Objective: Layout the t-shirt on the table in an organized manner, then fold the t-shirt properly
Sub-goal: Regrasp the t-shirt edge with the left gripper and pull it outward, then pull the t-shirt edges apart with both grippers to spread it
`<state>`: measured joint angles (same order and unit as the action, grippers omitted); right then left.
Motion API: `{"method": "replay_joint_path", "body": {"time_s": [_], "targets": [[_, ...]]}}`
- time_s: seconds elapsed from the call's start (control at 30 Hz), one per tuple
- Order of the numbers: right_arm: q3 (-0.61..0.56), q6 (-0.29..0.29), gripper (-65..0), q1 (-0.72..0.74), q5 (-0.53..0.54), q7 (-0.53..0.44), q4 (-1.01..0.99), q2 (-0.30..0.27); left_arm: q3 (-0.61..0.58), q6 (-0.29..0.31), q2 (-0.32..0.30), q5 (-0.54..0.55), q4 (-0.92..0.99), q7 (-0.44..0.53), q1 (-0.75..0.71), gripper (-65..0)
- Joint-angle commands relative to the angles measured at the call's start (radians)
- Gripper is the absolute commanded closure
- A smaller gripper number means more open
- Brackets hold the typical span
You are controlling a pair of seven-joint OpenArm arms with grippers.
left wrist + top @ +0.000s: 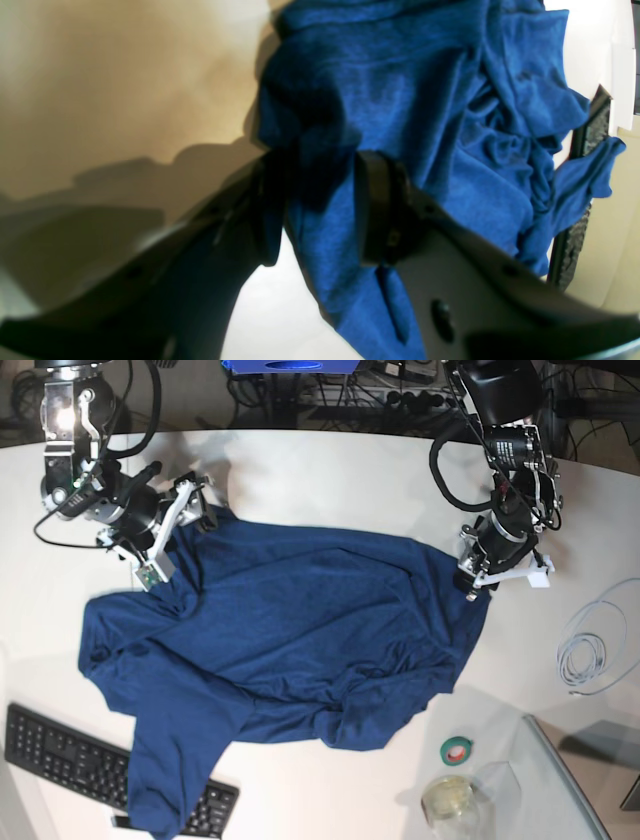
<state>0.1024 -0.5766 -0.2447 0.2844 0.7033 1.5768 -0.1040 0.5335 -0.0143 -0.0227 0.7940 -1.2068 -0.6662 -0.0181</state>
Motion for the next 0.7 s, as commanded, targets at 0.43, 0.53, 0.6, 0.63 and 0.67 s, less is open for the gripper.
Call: {"method": "replay_joint_path", "body": {"time_s": [0.43,0.53,0.6,0.63,0.67], "targets": [[0.001,-0.01,-39.8,0.008,0.016,-0.018,0.015,-0.004,0.001,0.004,-0.01,0.011,-0.13,0.0,-0.018,0.0],[0.001,-0.01,-39.8,0.009,0.016,-0.018,0.015,-0.004,0.003,0.003,-0.012,0.011,-0.167,0.0,-0.041,0.0],[0.003,-0.01,-39.8,0.011,0.016,-0.018,0.015,-0.004,0.007,0.003,-0.012,0.015,-0.195,0.0,-0.062,0.0],[0.003,-0.01,-39.8,0.011,0.016,-0.018,0.015,-0.004,0.01,0.003,-0.012,0.015,-0.213,0.0,-0.076,0.0],[0.004,-0.01,-39.8,0.011,0.016,-0.018,0.015,-0.004,0.01,0.003,-0.012,0.015,-0.236,0.0,-0.096,0.0]]}}
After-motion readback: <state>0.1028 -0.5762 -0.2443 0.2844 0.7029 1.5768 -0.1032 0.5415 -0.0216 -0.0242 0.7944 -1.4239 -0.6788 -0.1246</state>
